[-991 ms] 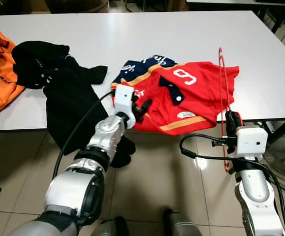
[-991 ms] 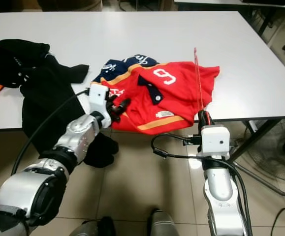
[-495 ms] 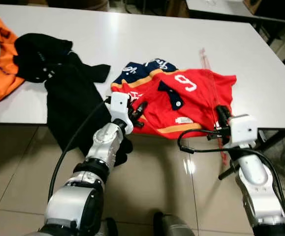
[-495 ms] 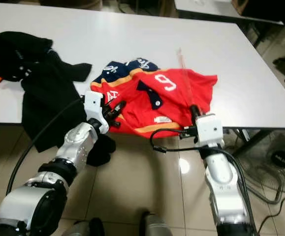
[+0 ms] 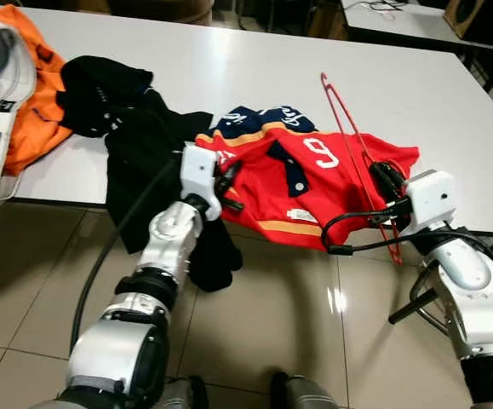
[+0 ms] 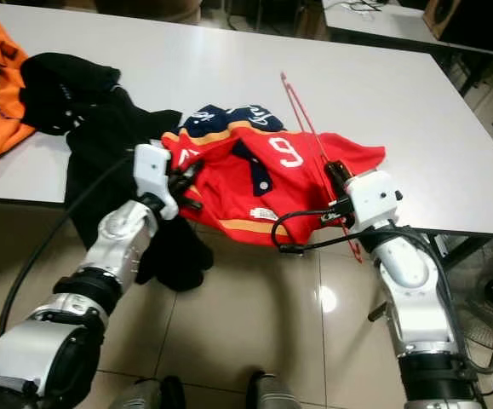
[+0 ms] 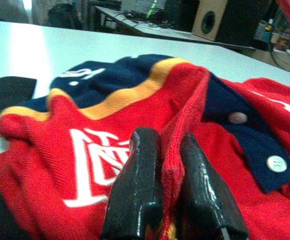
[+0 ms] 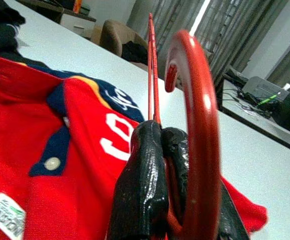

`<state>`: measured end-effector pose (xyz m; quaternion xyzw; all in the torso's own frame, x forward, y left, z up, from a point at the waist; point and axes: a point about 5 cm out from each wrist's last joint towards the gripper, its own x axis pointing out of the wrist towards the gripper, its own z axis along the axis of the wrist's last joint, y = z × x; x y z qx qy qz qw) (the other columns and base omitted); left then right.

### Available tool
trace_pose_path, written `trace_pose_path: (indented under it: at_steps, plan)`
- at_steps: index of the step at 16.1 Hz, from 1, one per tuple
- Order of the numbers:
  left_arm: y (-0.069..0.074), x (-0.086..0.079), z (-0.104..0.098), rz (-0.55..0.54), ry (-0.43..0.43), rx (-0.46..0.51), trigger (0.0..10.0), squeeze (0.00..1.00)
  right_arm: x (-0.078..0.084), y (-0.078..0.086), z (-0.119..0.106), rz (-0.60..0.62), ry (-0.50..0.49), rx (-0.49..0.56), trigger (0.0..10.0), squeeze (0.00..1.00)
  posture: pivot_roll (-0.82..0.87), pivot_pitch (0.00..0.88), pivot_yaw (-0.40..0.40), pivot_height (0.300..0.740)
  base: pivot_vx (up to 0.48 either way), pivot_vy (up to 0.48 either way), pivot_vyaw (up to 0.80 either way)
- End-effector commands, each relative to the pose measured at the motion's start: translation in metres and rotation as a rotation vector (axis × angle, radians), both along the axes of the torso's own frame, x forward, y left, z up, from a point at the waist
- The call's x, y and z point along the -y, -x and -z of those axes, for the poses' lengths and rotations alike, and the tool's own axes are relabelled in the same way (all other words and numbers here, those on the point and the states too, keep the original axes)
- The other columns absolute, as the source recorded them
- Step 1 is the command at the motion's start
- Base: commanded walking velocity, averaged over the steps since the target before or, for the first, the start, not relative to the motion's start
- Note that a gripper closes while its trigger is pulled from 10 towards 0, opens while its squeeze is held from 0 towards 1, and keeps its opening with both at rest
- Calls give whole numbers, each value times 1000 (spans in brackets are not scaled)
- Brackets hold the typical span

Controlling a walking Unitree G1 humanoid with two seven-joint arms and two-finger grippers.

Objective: Hang hanger

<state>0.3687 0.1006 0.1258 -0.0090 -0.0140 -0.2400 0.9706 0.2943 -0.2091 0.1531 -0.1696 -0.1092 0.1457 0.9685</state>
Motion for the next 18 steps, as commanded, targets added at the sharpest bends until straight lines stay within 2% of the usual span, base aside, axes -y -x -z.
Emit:
trace_pose_path:
  at_steps: [1,4,8,11,12,13,14,16,18]
  plan:
    - [-4,9,-12,29,-16,35,10000,0,2,5,8,1,9,-17,0,0,-251,83,-23,740,0,0,0]
    - [-6,10,-17,29,-18,47,10000,0,-2,9,14,-27,16,-39,0,0,-255,85,-5,740,0,0,0]
    - [-5,15,-20,50,-19,69,10000,0,10,11,18,-32,74,-71,0,0,-261,90,0,740,0,0,0]
    - [-4,31,-42,101,0,182,10000,0,13,9,18,-16,72,-70,0,0,-256,91,1,740,0,0,0]
    - [-1,37,-53,135,-54,270,10000,0,10,9,20,-19,71,-73,0,0,-256,91,1,740,0,0,0]
    - [4,43,-61,174,-197,393,10000,0,7,10,24,-30,75,-81,0,0,-252,90,2,740,0,0,0]
    - [7,45,-63,193,-287,457,10000,0,4,11,26,-48,94,-85,0,0,-251,89,3,740,0,0,0]
    - [6,42,-62,178,-295,454,10000,0,1,15,28,-105,133,-97,0,0,-252,91,1,740,0,0,0]
    - [3,32,-59,137,-292,420,10000,0,3,22,26,-212,226,-129,0,0,-252,93,2,740,0,0,0]
